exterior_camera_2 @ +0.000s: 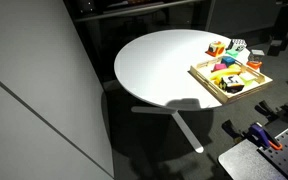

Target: Pick up the gray block and put it in the tray

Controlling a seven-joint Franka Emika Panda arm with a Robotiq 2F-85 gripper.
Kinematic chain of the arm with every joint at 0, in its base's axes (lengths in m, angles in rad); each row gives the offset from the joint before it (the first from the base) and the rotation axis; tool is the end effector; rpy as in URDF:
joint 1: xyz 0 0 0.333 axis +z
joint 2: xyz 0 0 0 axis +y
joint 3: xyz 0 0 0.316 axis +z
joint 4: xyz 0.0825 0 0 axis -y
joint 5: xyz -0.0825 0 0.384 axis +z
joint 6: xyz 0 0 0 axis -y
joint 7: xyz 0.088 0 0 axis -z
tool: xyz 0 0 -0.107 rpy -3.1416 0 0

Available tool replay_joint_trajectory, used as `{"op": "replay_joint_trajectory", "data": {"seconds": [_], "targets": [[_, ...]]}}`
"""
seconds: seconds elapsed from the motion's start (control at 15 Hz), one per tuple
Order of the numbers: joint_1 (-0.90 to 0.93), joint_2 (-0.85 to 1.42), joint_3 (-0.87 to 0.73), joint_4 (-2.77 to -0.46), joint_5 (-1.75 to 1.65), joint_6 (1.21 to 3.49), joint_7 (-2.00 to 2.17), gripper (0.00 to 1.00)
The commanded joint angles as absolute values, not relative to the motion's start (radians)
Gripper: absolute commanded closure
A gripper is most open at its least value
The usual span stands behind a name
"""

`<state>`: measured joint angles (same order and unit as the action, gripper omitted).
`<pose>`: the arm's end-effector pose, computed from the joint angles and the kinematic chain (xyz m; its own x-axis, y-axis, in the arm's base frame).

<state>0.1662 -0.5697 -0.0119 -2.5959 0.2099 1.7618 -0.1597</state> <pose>0.3311 0.0702 0.4244 0.9356 0.2667 -0.2312 0.2129 -0.9489 -0.2331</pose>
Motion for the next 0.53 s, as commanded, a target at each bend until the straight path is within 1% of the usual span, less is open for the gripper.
{"op": "replay_joint_trajectory", "data": {"seconds": [0.0, 0.47], "targets": [[0.149, -0.568, 0.003, -2.594, 0.216, 1.757, -0.167, 0.0], [0.147, -0.563, 0.007, -2.595, 0.216, 1.757, -0.166, 0.0]]}}
